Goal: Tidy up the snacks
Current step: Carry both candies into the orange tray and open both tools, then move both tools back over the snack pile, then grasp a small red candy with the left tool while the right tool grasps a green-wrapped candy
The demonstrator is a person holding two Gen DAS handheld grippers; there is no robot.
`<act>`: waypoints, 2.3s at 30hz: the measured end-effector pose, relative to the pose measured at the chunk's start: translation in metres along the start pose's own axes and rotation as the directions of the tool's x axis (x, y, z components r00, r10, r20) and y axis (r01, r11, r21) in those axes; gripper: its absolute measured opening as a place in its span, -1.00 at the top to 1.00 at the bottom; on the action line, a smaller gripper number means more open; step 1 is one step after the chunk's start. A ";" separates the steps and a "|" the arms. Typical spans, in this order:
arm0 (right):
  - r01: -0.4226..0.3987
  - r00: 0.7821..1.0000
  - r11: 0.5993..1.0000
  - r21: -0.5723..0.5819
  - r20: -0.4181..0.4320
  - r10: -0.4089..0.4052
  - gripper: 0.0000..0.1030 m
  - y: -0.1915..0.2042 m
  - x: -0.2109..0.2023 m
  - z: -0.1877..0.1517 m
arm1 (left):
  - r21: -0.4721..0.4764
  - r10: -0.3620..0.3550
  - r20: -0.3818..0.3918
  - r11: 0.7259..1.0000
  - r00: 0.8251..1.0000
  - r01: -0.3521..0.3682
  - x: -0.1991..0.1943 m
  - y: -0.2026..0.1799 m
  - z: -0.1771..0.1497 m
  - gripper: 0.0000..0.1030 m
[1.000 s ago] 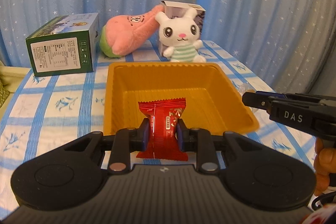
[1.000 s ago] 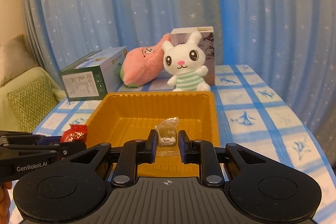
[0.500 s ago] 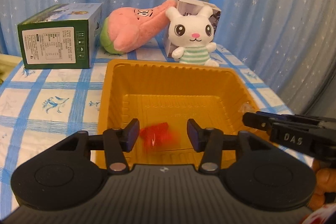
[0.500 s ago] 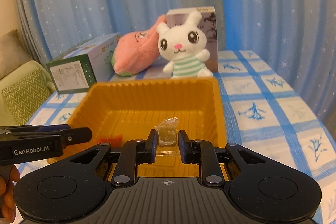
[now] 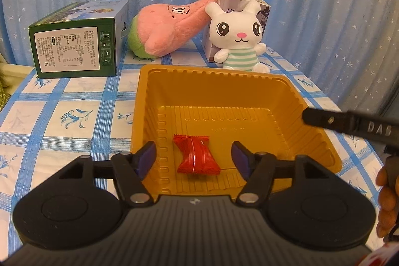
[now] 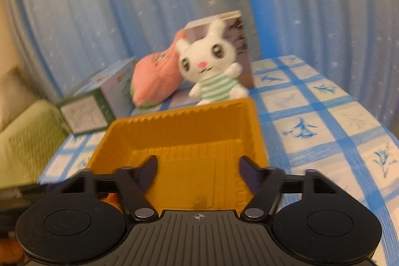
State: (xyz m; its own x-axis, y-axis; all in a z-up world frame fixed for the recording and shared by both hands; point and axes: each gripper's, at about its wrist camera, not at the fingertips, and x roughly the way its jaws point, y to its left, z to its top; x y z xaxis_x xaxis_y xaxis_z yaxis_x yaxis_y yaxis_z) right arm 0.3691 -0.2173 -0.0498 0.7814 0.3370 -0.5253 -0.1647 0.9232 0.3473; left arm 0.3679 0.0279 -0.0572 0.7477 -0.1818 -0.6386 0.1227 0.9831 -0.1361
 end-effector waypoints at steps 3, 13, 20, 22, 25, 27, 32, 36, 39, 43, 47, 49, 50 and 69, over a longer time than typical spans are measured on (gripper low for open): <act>0.033 0.999 0.999 0.009 0.020 -0.034 -0.40 -0.004 -0.004 0.002 | 0.003 -0.002 0.003 1.000 1.000 0.002 -0.002 -0.001 -0.001 -0.25; 0.070 0.991 0.997 0.023 0.110 -0.073 -0.40 -0.004 -0.048 -0.004 | 0.030 -0.025 0.041 0.999 0.999 0.024 -0.037 -0.014 -0.012 -0.40; 0.089 0.987 0.996 -0.025 0.138 -0.085 -0.40 0.015 -0.098 -0.031 | 0.021 -0.012 0.079 1.000 0.997 0.011 -0.083 -0.021 -0.035 -0.41; 0.093 0.986 0.994 -0.061 0.142 -0.083 -0.40 0.021 -0.113 -0.043 | 0.007 -0.002 0.085 1.000 0.996 0.001 -0.099 -0.022 -0.044 -0.41; 0.094 0.988 0.991 -0.100 0.131 -0.081 -0.40 0.028 -0.137 -0.065 | -0.004 0.016 0.102 1.000 0.995 -0.016 -0.126 -0.024 -0.061 -0.43; 0.095 0.990 0.989 -0.111 0.116 -0.082 -0.40 0.029 -0.153 -0.082 | -0.013 0.025 0.103 1.000 0.994 -0.024 -0.142 -0.026 -0.072 -0.45; 0.089 0.994 0.993 -0.081 0.072 -0.084 -0.40 0.029 -0.190 -0.119 | -0.050 0.036 0.080 0.998 0.996 -0.032 -0.175 -0.031 -0.102 -0.47; 0.083 0.995 0.994 -0.074 0.052 -0.080 -0.40 0.032 -0.215 -0.138 | -0.075 0.046 0.063 0.996 0.997 -0.041 -0.199 -0.036 -0.127 -0.47; 0.077 0.996 0.995 -0.062 0.048 -0.074 -0.40 0.034 -0.228 -0.144 | -0.076 0.047 0.050 0.996 0.998 -0.043 -0.210 -0.039 -0.141 -0.48; 0.067 0.997 0.996 -0.056 0.049 -0.064 -0.40 0.037 -0.241 -0.150 | -0.062 0.045 0.049 0.997 0.998 -0.041 -0.220 -0.044 -0.150 -0.48; 0.076 0.997 0.996 -0.049 0.030 -0.075 -0.40 0.037 -0.244 -0.160 | -0.045 0.048 0.044 0.998 0.998 -0.046 -0.223 -0.043 -0.161 -0.48; 0.084 0.996 0.995 -0.056 0.019 -0.083 -0.40 0.036 -0.243 -0.163 | -0.049 0.050 0.036 0.998 0.998 -0.049 -0.221 -0.038 -0.166 -0.48; 0.089 0.996 0.994 -0.062 0.016 -0.088 -0.40 0.037 -0.242 -0.165 | -0.051 0.051 0.032 0.997 0.998 -0.050 -0.220 -0.036 -0.168 -0.47; 0.108 0.987 0.993 -0.041 -0.118 -0.112 -0.10 0.018 -0.190 -0.186 | 0.044 0.024 -0.082 0.999 0.996 -0.020 -0.156 -0.001 -0.157 -0.02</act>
State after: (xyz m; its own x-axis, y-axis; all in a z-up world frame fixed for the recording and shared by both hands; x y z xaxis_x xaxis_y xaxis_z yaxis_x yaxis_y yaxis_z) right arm 0.1059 -0.2308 -0.0881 0.7185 0.2509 -0.6488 -0.1038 0.9609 0.2567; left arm 0.1489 0.0517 -0.0764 0.6942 -0.1597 -0.7018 0.1362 0.9866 -0.0898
